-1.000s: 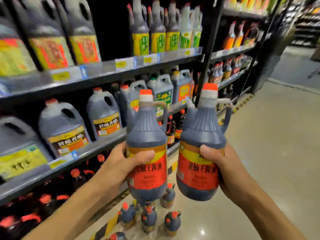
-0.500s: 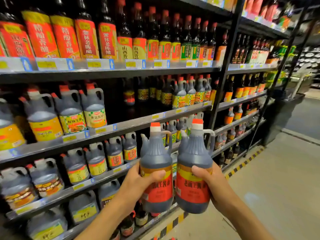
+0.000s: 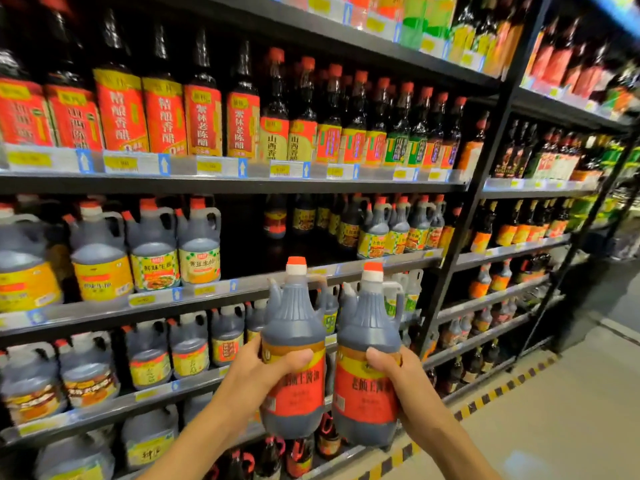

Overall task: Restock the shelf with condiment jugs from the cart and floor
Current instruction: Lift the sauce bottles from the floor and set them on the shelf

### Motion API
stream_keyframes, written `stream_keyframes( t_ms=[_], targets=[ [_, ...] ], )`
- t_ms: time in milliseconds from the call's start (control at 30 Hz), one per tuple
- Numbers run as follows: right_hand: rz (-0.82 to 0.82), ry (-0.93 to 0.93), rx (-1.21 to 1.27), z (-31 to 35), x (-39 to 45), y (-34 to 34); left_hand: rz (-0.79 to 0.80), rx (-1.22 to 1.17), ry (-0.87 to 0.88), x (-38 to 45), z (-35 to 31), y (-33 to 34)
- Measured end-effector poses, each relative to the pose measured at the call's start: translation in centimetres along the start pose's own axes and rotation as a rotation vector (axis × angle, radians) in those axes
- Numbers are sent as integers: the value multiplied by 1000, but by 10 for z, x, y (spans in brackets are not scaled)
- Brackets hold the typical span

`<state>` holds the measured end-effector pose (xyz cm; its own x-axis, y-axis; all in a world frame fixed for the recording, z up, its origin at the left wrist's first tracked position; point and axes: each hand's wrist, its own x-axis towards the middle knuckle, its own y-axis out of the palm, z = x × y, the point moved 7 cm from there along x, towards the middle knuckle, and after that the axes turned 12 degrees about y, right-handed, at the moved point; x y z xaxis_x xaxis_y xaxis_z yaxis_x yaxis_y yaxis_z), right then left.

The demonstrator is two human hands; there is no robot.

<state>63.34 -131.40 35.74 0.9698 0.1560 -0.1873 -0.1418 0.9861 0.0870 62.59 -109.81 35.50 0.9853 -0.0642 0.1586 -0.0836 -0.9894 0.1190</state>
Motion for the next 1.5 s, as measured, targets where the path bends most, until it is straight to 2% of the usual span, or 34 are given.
stream_keyframes(
  t_ms=[467, 800, 967, 1133, 1500],
  targets=[
    [49, 74, -61, 29, 136, -10, -101, -110, -18, 118, 24, -20],
    [201, 147, -197, 54, 221, -1, -204, -87, -12, 177, 22, -30],
    [286, 166, -152, 70, 263, 1, -316, -28, -28, 205, 21, -37],
    [292, 181, -80, 82, 300, -5, -408, 37, -10, 234, 15, -59],
    [345, 177, -4, 101, 364, 10, -481, -41, -41, 294, 14, -73]
  ],
)
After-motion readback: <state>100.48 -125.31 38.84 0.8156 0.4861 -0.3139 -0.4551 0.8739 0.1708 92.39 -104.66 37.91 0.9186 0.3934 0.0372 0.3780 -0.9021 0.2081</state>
